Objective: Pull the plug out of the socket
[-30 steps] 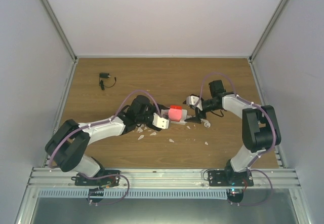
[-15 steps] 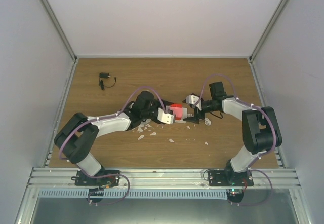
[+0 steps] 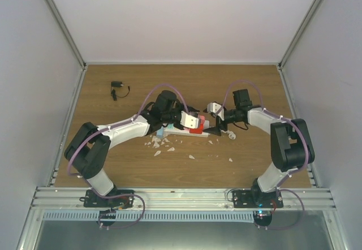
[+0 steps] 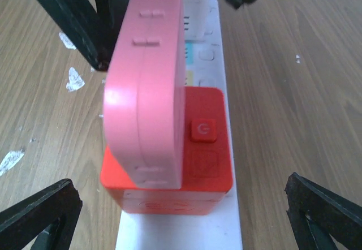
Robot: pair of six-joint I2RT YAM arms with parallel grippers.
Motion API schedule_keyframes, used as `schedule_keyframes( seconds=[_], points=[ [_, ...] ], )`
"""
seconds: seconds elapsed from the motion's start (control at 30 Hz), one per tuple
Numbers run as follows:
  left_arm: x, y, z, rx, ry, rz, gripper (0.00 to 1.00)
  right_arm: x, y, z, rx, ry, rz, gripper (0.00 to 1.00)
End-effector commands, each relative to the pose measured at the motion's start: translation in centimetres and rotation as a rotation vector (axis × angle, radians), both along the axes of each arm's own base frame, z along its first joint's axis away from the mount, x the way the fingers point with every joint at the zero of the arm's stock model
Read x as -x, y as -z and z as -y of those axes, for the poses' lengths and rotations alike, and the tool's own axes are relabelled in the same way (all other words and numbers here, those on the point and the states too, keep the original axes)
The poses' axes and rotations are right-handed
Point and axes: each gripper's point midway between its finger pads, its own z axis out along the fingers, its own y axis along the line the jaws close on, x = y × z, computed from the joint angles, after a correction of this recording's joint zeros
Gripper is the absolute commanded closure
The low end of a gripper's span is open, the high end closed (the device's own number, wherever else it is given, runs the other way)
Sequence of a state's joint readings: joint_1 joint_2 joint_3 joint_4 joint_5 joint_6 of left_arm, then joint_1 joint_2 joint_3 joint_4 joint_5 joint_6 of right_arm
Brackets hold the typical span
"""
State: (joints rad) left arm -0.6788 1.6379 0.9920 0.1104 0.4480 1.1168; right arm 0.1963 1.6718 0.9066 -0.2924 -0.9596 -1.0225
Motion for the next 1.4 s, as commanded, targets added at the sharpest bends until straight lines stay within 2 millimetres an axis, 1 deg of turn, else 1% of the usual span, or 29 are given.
schedule_keyframes(
  seconds=[0.0, 0.03, 0.1, 0.23, 0.37, 0.57, 0.73, 0.9, 1.03, 1.13, 1.23, 1.37],
  points=[
    [-0.2, -0.3, 0.2, 0.01, 0.012, -0.106, 0.57, -0.2, -2.5, -0.9, -0.062, 0.015, -0.039, 0.0],
    [-0.1, 0.1, 0.2, -0.003, 0.014, -0.134, 0.58, -0.2, -2.7, -1.0, -0.073, 0.024, -0.053, 0.0],
    [0.0, 0.1, 0.3, -0.01, 0.027, -0.164, 0.59, -0.4, -2.6, -1.3, -0.08, 0.045, -0.083, 0.0],
    [0.0, 0.3, 0.4, -0.023, 0.036, -0.209, 0.6, -1.2, -3.2, -2.0, -0.122, 0.083, -0.14, 0.0],
    [0.2, 0.7, 0.2, -0.043, 0.042, -0.226, 0.61, -1.1, -4.0, -2.5, -0.176, 0.1, -0.156, 0.01],
    [0.0, 0.7, 0.2, -0.05, 0.038, -0.24, 0.6, -0.1, -4.8, -2.9, -0.234, 0.138, -0.146, 0.0],
    [-0.1, 0.8, 0.0, -0.053, 0.026, -0.25, 0.59, 0.9, -4.0, -2.6, -0.263, 0.179, -0.116, 0.0],
    [0.0, 0.7, -0.2, -0.049, 0.018, -0.268, 0.6, 1.3, -1.7, -2.5, -0.252, 0.203, -0.096, 0.01],
    [0.3, 0.6, -0.3, -0.044, 0.029, -0.279, 0.62, 1.0, -0.8, -2.4, -0.25, 0.216, -0.059, 0.0],
    [0.1, 0.5, -0.3, -0.04, 0.027, -0.293, 0.65, 0.5, -0.7, -2.6, -0.246, 0.218, -0.025, 0.01],
    [-0.2, 0.3, -0.3, -0.033, 0.018, -0.325, 0.68, -0.2, -0.5, -2.7, -0.229, 0.227, 0.012, 0.06],
    [-0.3, 0.1, -0.3, -0.031, 0.03, -0.358, 0.74, -0.7, 0.0, -3.0, -0.214, 0.224, 0.02, 0.18]
  ],
)
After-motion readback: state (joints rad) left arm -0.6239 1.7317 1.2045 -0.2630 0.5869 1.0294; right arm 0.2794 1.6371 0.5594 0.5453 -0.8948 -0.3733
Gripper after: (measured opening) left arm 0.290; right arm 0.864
